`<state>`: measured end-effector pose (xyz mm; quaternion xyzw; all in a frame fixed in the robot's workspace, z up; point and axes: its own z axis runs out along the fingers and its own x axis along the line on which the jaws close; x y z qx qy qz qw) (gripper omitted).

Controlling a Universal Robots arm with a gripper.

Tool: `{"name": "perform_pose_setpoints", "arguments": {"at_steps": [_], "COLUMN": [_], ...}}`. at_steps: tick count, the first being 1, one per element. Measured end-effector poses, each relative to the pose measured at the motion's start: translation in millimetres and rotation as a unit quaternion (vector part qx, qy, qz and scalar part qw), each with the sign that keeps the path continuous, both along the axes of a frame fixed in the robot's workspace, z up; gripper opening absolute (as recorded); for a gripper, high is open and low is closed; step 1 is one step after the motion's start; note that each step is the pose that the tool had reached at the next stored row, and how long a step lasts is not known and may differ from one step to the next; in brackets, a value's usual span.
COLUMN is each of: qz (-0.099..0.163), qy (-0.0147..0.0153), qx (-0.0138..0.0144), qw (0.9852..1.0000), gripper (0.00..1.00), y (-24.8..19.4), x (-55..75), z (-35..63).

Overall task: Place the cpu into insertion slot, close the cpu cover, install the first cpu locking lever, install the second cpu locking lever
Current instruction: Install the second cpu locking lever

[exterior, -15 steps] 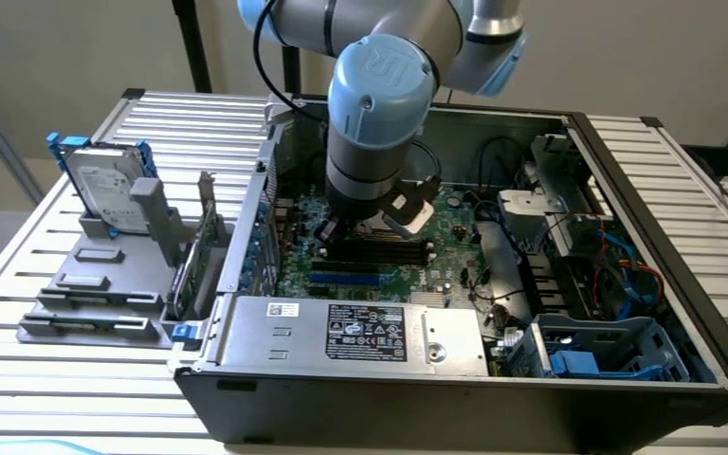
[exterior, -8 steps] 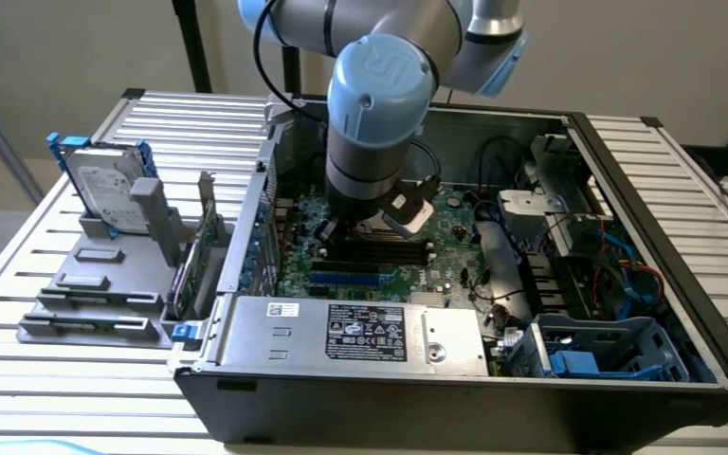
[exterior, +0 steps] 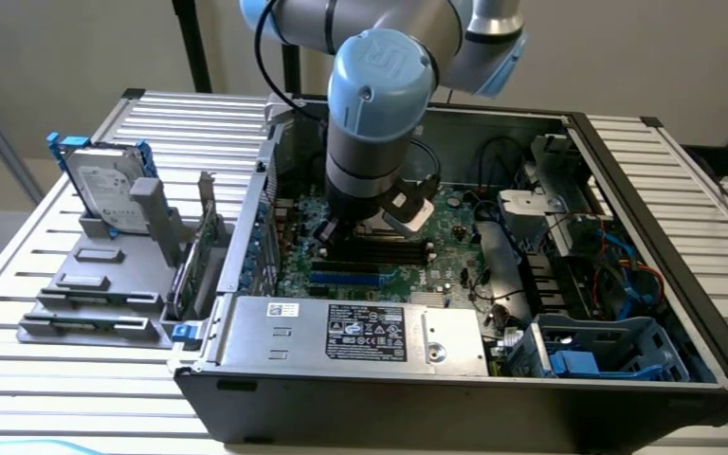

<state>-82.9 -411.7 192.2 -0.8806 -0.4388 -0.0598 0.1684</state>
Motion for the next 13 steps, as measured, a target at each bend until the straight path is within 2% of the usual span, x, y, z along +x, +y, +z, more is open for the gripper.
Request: {"name": "perform_pose_setpoints", "arguments": {"at_steps": [3, 6, 13], "qz": [0.0, 0.001, 0.001], "qy": [0.0001, 0.0002, 0.0001], "qx": [-0.0022, -0.0028, -0.0028], "qw": [1.0, 1.0, 1.0], "gripper": [0.11, 0.11, 0.11], "y": [0.0, 0.0, 0.0], "x": [0.0, -0.1, 0.0], "z": [11.9, 22.8, 23.5]}}
